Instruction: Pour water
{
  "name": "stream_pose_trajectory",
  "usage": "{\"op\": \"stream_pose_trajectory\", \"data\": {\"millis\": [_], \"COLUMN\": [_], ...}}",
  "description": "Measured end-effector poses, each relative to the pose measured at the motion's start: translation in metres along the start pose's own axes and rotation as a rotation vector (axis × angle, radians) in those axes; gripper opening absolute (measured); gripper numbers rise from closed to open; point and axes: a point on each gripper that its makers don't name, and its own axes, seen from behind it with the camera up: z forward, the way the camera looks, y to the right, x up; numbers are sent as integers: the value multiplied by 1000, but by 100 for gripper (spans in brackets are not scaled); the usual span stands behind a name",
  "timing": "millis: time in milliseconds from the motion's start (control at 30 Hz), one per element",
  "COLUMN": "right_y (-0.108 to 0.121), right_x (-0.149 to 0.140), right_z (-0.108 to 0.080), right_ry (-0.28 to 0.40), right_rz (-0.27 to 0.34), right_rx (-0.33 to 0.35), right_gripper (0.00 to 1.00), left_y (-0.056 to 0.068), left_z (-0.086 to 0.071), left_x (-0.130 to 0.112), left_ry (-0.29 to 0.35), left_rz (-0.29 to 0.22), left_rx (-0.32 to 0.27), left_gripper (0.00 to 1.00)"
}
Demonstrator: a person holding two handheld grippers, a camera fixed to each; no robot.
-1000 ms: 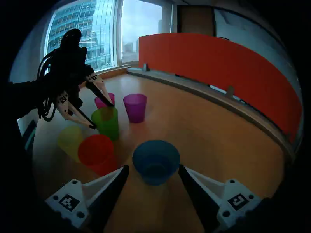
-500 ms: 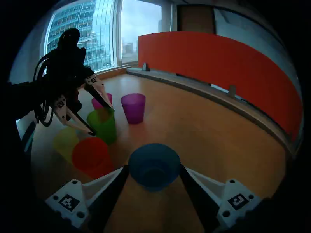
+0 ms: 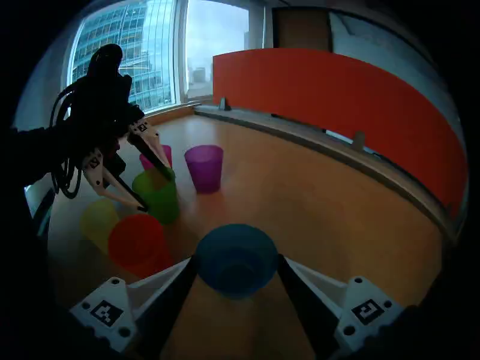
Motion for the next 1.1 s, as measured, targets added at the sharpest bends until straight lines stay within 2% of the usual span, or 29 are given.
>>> {"op": "stream_pose_trajectory", "data": {"millis": [533, 733, 1100], "right_y": [1, 1, 3], "right_x": [-3, -2, 0], "right_z": [7, 9, 5], "right_ry": [-1, 4, 11], "right_rz": [-4, -16, -15], "right_rx": [-4, -5, -12], "right_gripper": [99, 93, 92], "left_y": [0, -1, -3], "left_z": [-1, -1, -4], "left_x": [-1, 0, 3], "left_ry": [0, 0, 9], "left_rz": [2, 1, 2], "left_rx": [2, 5, 12], "left_gripper": [89, 89, 88]}}
